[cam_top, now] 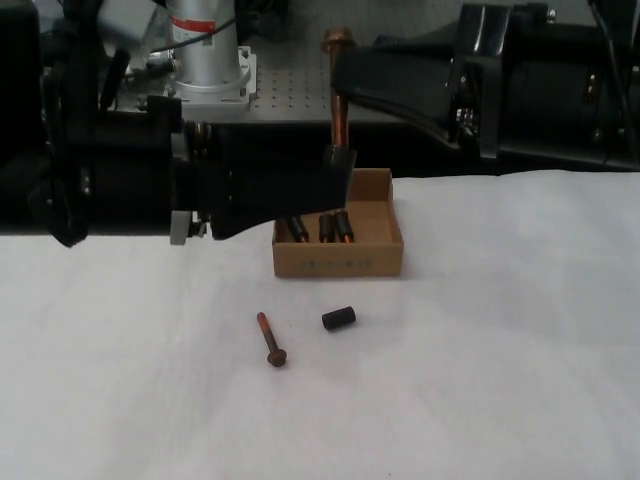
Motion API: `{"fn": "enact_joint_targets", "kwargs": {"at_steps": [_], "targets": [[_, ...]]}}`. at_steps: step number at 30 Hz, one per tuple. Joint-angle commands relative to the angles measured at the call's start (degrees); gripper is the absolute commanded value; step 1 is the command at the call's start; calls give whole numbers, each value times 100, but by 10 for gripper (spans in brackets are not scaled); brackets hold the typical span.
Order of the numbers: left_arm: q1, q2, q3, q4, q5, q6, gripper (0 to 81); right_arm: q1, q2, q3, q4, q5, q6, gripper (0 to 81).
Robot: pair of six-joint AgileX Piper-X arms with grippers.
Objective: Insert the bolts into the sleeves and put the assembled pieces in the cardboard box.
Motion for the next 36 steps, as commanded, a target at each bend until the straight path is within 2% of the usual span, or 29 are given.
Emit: {"fn": "enact_joint_targets", "kwargs": {"at_steps": [1, 8, 22, 31, 36], "targets": [[9, -21, -44, -157, -182, -32, 6, 7, -121, -18, -33, -38, -92, 25], [9, -21, -44, -171, -268, -32, 6, 7, -165, 2, 595, -63, -360, 25], [9, -21, -44, -497, -252, -43, 6, 7, -165, 2, 999, -183, -743, 25], [-258, -21, -44, -497, -112, -29, 6, 7, -165, 2, 1015, -365, -887, 25], [-256, -21, -44, -497, -162, 131, 6, 7, -165, 2, 1015, -629, -873, 25]]}}
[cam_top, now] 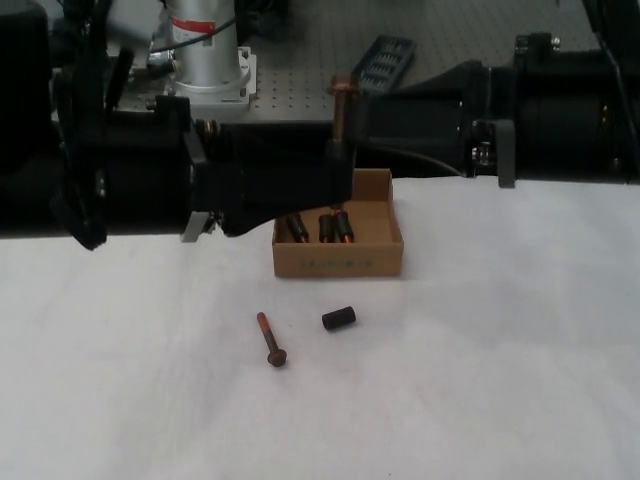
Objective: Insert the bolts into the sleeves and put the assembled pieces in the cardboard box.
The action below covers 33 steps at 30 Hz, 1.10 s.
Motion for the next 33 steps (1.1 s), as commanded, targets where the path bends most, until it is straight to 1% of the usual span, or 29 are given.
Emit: {"fn": "enact_joint_targets", "kwargs": {"at_steps": [1, 4, 6, 9, 12, 13, 15, 17, 18, 19, 20, 30, 33], "targets": [[-54, -30, -92, -250, 173, 193, 6, 13, -28, 2, 114, -220, -47, 25], [-54, -30, -92, -250, 139, 303, 6, 13, -28, 2, 114, -229, -47, 25], [-54, -30, -92, -250, -87, 318, 6, 13, -28, 2, 114, -229, -47, 25], [-54, -30, -92, -250, -333, 622, 6, 13, -28, 2, 114, -226, -247, 25], [-54, -30, -92, -250, -338, 685, 6, 13, -28, 2, 114, -226, -397, 6], [-54, -30, -92, -250, -338, 685, 6, 13, -28, 2, 114, -226, -409, 23], [-54, -30, -92, -250, -338, 685, 6, 13, -28, 2, 114, -226, -408, 109], [-54, -30, -92, -250, -338, 685, 6, 13, -28, 2, 169, -180, -383, 236], [-54, -30, -92, -250, -338, 685, 6, 13, -28, 2, 216, -150, -383, 284], [-54, -30, -92, -250, -338, 685, 6, 13, -28, 2, 254, -140, -383, 330], [-54, -30, -92, -250, -338, 685, 6, 13, -28, 2, 312, -130, -383, 349], [-54, -30, -92, -250, -338, 685, 6, 2, -28, 2, 376, -169, -383, 349], [-54, -30, -92, -250, -474, 854, 6, -38, -28, 2, 487, -345, -395, 349]]}}
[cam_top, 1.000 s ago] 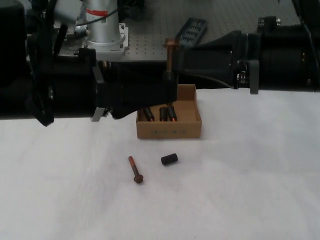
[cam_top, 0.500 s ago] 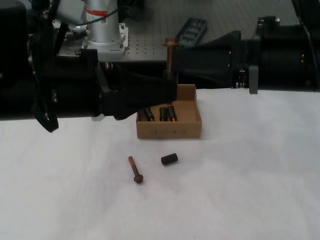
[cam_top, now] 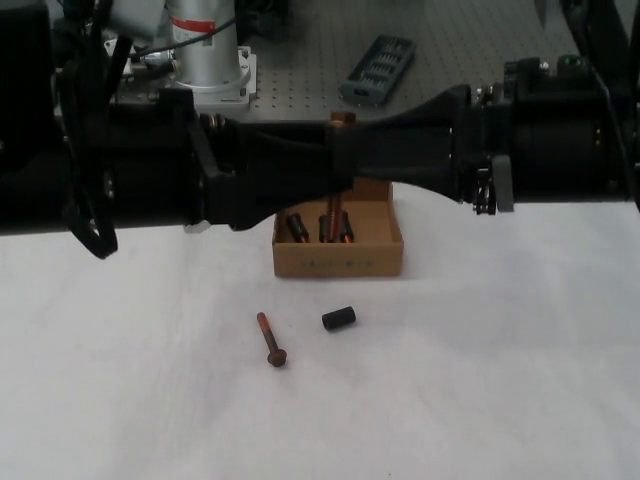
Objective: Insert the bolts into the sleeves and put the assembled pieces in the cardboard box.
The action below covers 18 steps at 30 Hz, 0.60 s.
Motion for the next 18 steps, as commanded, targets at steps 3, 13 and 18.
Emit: {"fn": "enact_joint_targets", "kwargs": {"at_steps": [3, 13, 18], "targets": [[16, -30, -81, -165, -499, 510, 6, -62, -51, -8, 65, -173, -67, 349], [330, 871, -419, -165, -979, 698, 6, -798, -523, -8, 2067, 294, -1637, 349], [328, 1825, -1050, 35, -1124, 686, 6, -1066, -790, -8, 3260, 1321, -2783, 349]]}}
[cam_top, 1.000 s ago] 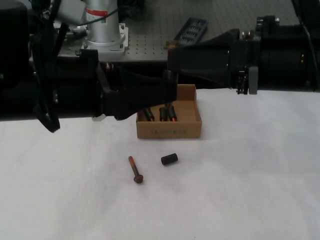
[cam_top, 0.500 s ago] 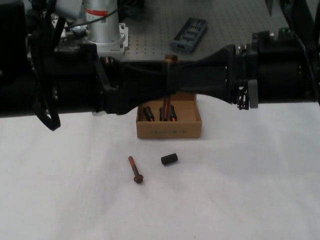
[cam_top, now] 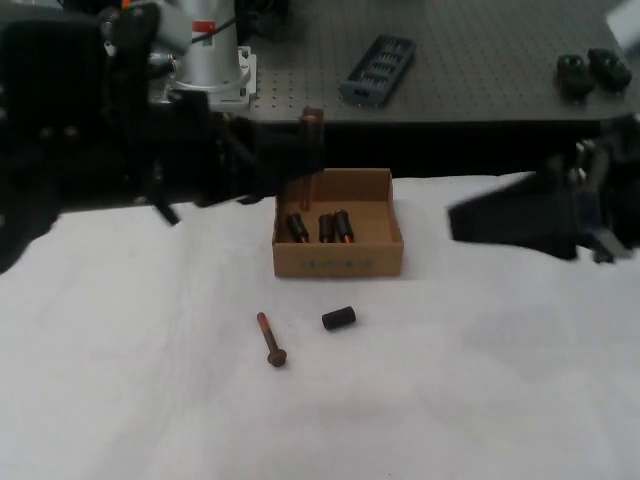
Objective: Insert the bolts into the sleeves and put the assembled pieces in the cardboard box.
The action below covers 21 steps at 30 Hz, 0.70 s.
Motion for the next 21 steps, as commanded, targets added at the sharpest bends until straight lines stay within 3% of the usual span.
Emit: {"fn": "enact_joint_targets", "kwargs": {"at_steps": [1, 5, 11, 21], "targets": [[6, 510, -483, 141, -98, 55, 6, -52, -93, -8, 310, 241, -290, 349], [6, 1369, -1265, 634, -343, 231, 6, -200, -222, -8, 756, 910, -811, 289], [6, 2721, -2472, 1219, -621, 363, 6, -291, -248, -8, 943, 1682, -960, 27], [6, 4419, -4262, 1421, -1024, 343, 6, -288, -248, -8, 943, 1683, -960, 22]]}}
